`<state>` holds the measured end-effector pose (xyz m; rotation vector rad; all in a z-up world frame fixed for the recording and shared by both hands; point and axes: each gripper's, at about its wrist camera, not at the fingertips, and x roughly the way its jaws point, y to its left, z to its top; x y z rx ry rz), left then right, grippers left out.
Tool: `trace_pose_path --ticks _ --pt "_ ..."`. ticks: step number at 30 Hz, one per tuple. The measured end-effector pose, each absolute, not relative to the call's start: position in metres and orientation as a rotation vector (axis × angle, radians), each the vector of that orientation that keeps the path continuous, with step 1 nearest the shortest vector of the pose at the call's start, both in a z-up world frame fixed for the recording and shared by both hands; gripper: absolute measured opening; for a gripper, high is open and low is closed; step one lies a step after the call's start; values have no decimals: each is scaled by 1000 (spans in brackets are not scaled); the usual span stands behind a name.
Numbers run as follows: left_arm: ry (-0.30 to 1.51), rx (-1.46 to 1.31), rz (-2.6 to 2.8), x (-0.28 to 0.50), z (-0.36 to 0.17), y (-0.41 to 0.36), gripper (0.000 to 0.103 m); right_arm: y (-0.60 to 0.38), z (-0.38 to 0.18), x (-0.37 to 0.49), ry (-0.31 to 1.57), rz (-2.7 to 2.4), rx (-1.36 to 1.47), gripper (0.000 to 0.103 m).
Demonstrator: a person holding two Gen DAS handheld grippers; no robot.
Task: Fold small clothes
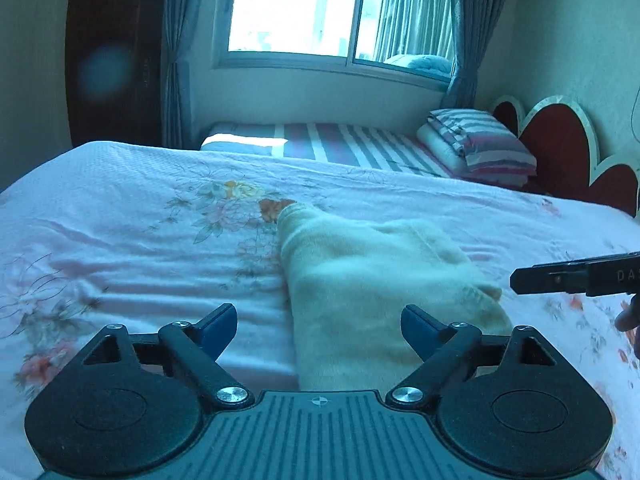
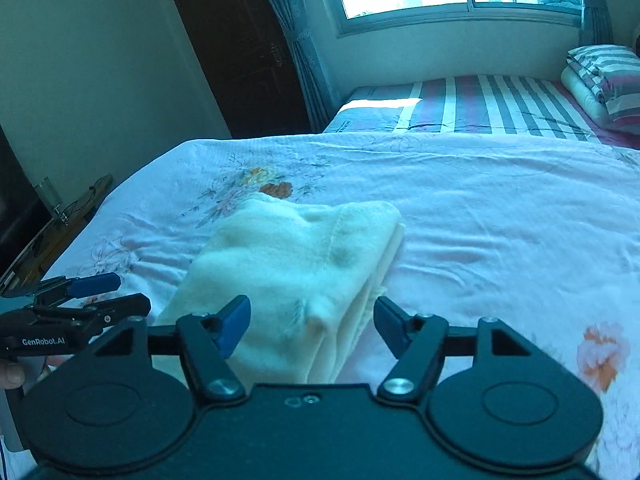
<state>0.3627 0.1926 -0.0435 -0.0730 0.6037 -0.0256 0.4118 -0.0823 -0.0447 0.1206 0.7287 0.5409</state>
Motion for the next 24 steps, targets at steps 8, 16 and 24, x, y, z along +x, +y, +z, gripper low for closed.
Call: trace_pose_path --ticks 8,16,24 --pt "551 -72 19 245 -2 144 103 -113 -9 292 668 418 90 103" --pt "455 -43 -5 139 44 114 103 -131 31 177 565 280 23 103" --pt "447 -27 -20 76 58 98 103 -137 42 120 538 257 45 103"
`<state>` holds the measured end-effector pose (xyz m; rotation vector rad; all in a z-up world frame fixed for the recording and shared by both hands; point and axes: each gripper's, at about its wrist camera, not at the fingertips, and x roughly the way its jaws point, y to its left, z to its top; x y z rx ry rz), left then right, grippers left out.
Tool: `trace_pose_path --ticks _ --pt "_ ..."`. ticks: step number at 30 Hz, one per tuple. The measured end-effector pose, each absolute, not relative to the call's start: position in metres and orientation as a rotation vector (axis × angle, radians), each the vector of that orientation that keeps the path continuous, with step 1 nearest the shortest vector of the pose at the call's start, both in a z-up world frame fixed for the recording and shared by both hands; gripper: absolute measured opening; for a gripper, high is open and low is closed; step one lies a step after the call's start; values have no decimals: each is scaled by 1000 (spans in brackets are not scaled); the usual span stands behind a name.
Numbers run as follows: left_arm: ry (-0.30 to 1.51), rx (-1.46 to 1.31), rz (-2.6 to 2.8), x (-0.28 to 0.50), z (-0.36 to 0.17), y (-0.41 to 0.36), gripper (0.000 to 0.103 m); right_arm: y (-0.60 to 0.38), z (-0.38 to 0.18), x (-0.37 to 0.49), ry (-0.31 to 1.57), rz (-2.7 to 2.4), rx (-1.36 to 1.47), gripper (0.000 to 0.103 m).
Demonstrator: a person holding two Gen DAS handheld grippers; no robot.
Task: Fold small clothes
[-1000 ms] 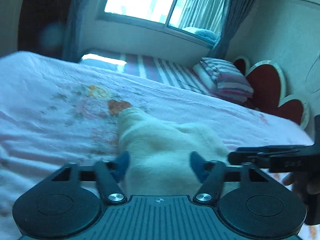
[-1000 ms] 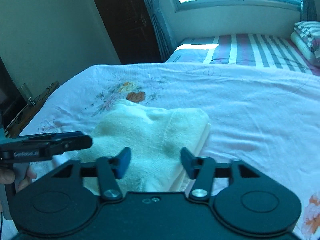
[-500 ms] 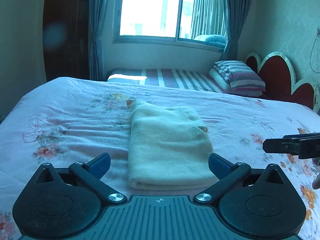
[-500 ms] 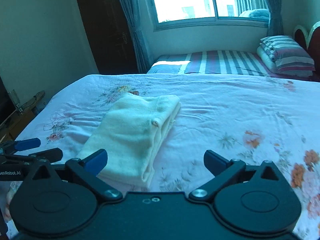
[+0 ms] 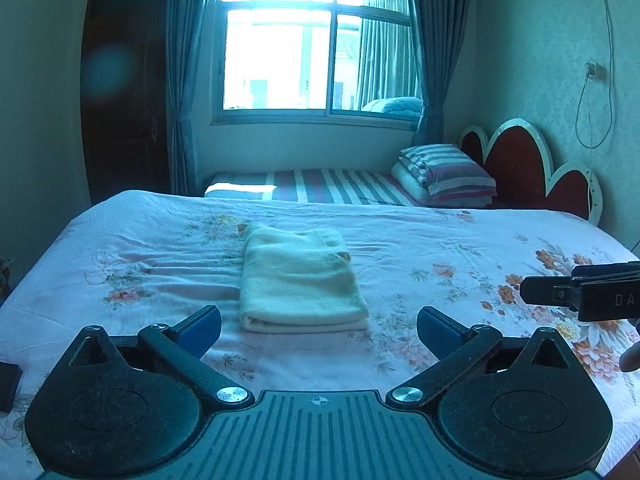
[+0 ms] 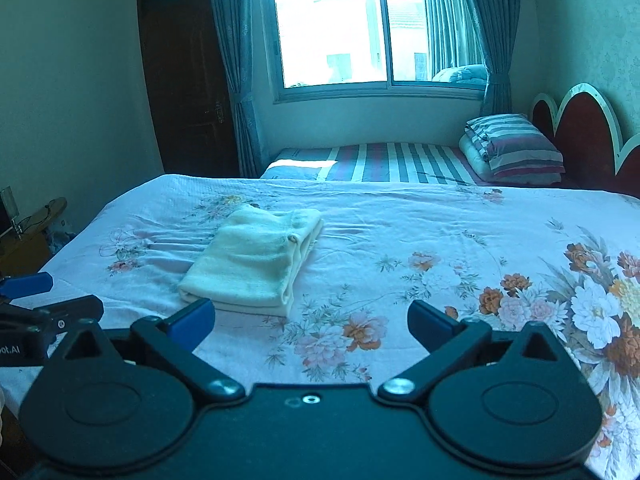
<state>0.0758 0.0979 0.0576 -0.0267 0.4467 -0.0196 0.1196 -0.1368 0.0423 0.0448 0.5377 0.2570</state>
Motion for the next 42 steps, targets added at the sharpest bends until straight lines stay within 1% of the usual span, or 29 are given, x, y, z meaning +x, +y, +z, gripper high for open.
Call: trace_pose_path --ticks 9,42 --pt "411 -60 -26 54 65 101 103 -131 46 95 532 261 35 103" --pt "381 -63 -32 65 73 92 103 -138 61 102 504 261 62 103"
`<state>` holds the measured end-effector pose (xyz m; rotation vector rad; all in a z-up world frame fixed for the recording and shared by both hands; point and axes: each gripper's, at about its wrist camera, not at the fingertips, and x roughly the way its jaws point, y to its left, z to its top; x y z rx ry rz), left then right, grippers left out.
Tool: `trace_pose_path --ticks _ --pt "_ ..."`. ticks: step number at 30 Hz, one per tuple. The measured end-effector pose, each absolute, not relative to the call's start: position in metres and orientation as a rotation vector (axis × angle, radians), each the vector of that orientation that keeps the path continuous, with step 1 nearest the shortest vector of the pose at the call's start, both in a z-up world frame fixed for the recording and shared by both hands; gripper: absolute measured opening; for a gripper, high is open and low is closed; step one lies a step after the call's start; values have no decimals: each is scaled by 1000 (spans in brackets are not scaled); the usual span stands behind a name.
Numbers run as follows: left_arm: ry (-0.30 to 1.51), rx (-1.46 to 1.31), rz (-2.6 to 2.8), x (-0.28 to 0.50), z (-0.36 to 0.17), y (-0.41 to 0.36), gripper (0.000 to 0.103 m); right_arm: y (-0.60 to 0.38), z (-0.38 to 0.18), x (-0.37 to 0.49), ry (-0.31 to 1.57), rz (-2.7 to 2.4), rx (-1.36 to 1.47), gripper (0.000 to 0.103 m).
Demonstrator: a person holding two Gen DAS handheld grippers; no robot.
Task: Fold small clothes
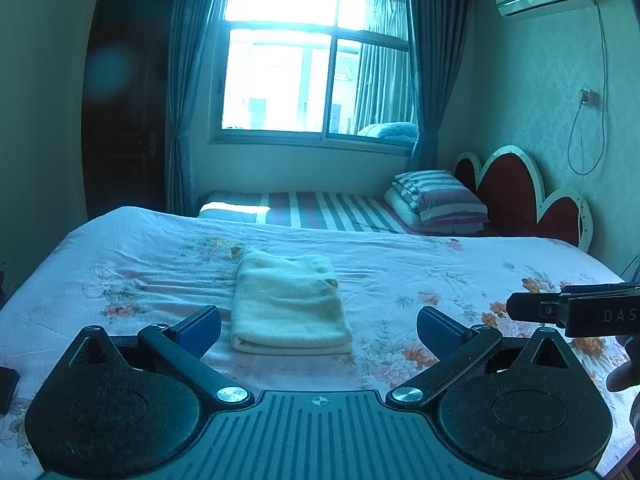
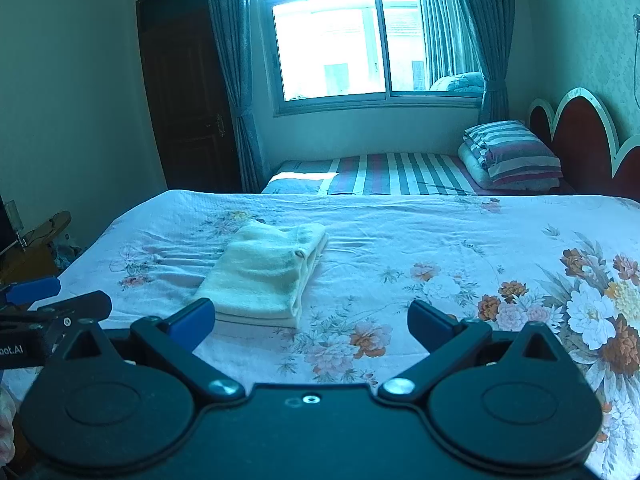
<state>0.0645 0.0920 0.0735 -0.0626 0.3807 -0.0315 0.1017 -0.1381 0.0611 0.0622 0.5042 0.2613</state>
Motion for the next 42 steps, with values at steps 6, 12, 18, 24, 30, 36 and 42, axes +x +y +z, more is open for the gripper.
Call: trace_pose_path --ticks 6,12,18,24,30,36,42 --pt "380 -57 -32 65 73 91 103 -138 62 102 503 262 61 103" --pt "384 -56 -36 65 73 90 103 -137 61 103 505 262 63 103" --pt "380 -55 -40 65 74 92 103 -136 62 102 502 261 62 103" --pt "376 -53 -42 65 75 93 103 -132 63 101 499 262 58 103" --pt "375 -55 -43 63 74 96 103 -128 64 100 500 260 59 103" --pt "376 -53 -43 62 73 98 103 -123 65 100 495 263 59 103" --pt "375 -57 -37 61 73 104 103 -119 63 102 500 267 56 103"
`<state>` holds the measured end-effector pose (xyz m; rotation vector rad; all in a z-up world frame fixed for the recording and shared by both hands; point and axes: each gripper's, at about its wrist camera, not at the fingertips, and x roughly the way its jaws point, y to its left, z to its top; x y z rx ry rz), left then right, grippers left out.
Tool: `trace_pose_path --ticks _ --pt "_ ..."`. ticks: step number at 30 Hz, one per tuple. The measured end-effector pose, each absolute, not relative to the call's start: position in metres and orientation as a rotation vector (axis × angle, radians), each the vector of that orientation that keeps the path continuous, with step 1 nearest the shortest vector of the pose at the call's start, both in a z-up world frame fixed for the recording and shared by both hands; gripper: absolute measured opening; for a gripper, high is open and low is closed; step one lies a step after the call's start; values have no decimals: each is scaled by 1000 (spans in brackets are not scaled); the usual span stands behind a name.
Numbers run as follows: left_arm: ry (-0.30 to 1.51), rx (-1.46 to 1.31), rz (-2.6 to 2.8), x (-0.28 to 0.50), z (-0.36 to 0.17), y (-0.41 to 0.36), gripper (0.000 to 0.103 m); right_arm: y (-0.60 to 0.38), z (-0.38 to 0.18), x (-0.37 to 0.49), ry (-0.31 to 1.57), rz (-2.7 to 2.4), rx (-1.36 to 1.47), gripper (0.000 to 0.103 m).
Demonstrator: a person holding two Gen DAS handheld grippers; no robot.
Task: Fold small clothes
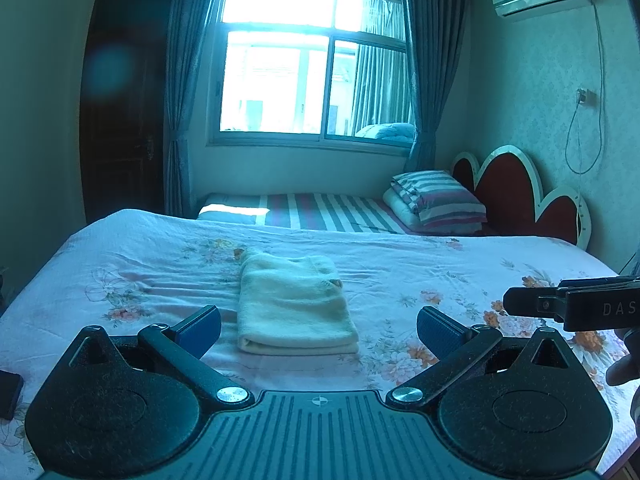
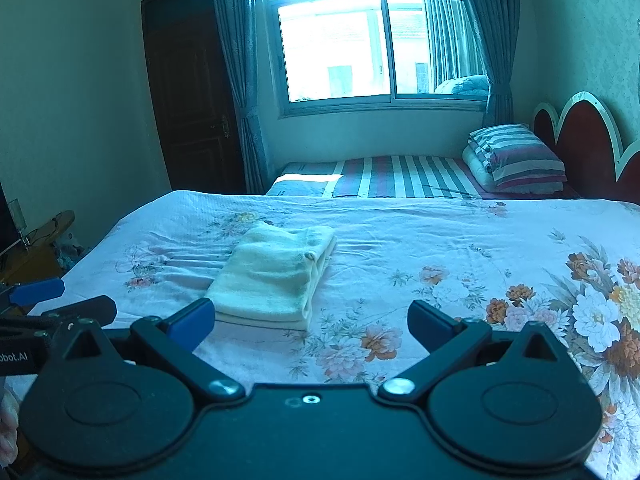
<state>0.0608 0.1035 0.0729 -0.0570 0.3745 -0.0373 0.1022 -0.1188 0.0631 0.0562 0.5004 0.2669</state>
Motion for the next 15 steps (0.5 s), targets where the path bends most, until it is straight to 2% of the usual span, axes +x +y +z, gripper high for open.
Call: trace_pose_path --ticks 15 --pt "367 -75 -59 65 75 112 103 -114 61 106 503 264 47 103"
